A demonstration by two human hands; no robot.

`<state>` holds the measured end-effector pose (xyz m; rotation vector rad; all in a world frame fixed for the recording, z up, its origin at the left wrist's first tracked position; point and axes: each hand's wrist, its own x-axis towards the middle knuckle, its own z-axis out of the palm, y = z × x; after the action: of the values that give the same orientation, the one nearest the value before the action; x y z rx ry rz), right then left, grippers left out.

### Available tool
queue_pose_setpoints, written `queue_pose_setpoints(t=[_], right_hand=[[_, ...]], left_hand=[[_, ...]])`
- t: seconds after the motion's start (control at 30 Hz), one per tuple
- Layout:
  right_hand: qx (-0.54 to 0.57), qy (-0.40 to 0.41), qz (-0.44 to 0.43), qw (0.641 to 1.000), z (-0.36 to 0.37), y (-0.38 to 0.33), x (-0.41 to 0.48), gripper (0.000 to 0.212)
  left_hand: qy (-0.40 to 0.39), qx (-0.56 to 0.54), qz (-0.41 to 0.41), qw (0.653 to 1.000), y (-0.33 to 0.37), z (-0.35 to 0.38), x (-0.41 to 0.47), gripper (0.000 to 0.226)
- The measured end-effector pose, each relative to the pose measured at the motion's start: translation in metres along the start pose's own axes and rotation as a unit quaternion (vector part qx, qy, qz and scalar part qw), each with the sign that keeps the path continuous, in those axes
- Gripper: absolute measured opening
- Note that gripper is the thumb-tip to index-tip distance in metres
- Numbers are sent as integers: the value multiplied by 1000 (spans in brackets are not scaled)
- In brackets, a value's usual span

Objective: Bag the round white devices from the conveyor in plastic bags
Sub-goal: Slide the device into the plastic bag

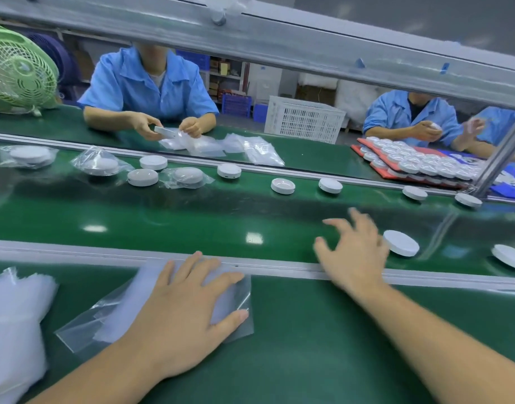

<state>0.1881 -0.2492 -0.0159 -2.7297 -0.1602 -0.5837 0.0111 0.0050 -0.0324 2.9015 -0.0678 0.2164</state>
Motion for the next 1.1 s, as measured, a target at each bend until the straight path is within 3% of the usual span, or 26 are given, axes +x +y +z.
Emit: queue_pose_setpoints(t=[0.1,0.17,0.33,0.4,0.57,0.67,0.73,0.77,0.83,0.93,1.0,1.1], right_hand=[[-132,-88,144,977,-23,77,49,63],[-152,-137,189,960,-36,124,64,70],[-147,-127,100,976,-27,167,66,57],[-186,-139,63,971,-21,164,65,57],[-324,-59,-78,941,-27,135,67,42],[-206,-11,-225,952,-34,98,51,36],[-90,-5,-328,940,-39,57,23,28],[-22,-40,-330,943,-45,36,3,24],[106,-132,-266,949,-48,5,-31,39],[190,-165,-288,924,-39,-18,-67,35],[196,-98,-353,910,-36,-28,-79,28],[216,100,-429,871,-24,-33,-84,18]], left_hand=[[24,-21,48,998,-3,0,3,42],[26,-36,57,997,-4,2,5,37],[25,-86,62,994,-6,2,11,26],[23,-105,56,993,-6,0,13,22],[44,-149,43,987,-8,1,12,18],[66,-208,12,976,-10,-1,13,16],[87,-260,-2,962,-10,-3,14,14],[99,-283,-5,954,-11,-3,14,13],[111,-310,-6,944,-10,-3,14,12],[90,-373,23,923,-4,-4,15,14],[81,-435,34,896,0,-8,15,15],[70,-477,30,876,3,-13,16,16]])
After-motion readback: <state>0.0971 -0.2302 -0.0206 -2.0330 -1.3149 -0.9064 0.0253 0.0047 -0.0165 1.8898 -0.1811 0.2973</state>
